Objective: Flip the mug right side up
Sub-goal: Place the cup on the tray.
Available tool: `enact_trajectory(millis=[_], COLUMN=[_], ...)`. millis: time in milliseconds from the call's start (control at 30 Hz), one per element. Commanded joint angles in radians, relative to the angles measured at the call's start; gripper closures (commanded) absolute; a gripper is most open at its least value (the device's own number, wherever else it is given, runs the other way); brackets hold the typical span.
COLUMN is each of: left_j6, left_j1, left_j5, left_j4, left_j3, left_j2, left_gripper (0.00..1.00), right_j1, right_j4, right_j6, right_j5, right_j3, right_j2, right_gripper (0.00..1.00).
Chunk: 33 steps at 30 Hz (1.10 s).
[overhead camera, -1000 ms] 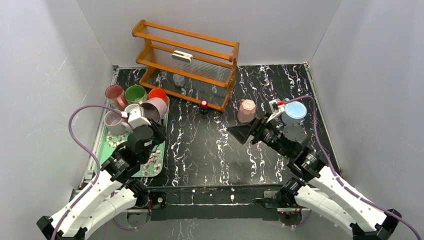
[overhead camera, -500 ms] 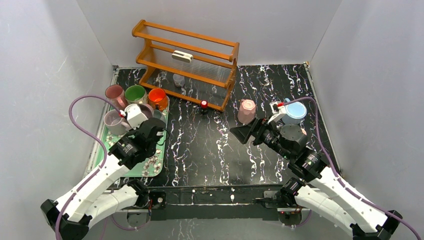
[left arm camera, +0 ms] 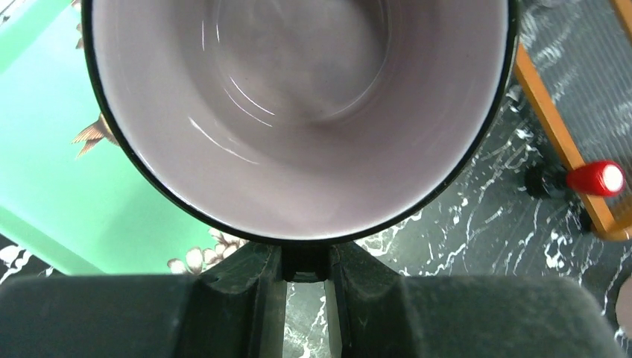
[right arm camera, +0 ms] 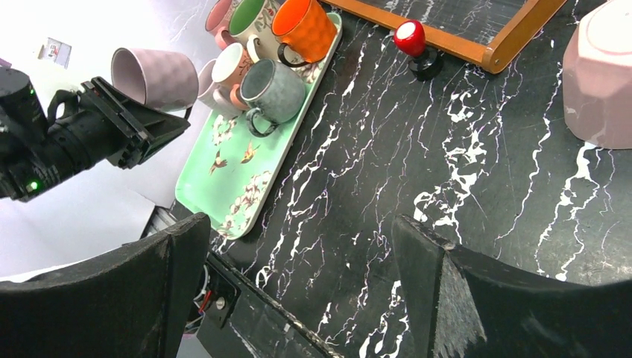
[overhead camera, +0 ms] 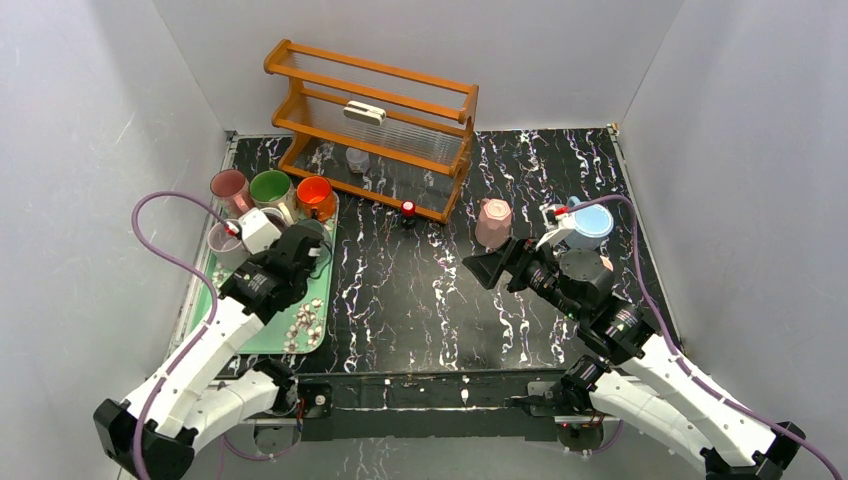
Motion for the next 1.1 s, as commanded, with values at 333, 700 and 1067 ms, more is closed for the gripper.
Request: enact_trajectory(millis=[333, 700, 1067], left_j6=[-0.134, -0.197, -0.171], left_j1=[0.207, 0.28, 0.453], left_j5=[0.032, 0.046, 0.121], left_j4=[-0.111, -0.171, -0.118], left_j3=[0.072, 0.058, 0.012], left_j2=[0.046, 0.087, 0.135], left_gripper=[1.0, 1.0, 1.0], right_j1=[0.005, 0.005, 0.005], right_j4=[0.001, 0.016, -0.037], right_j6=[-0.041, -0.026, -0.038], right_j5=[0.023, 0.033, 0.049], right_j3=[0.058, 0.032, 0.06], right_j2=[0.016, -0.006, -0.018], right_gripper=[0.01, 0.01, 0.01])
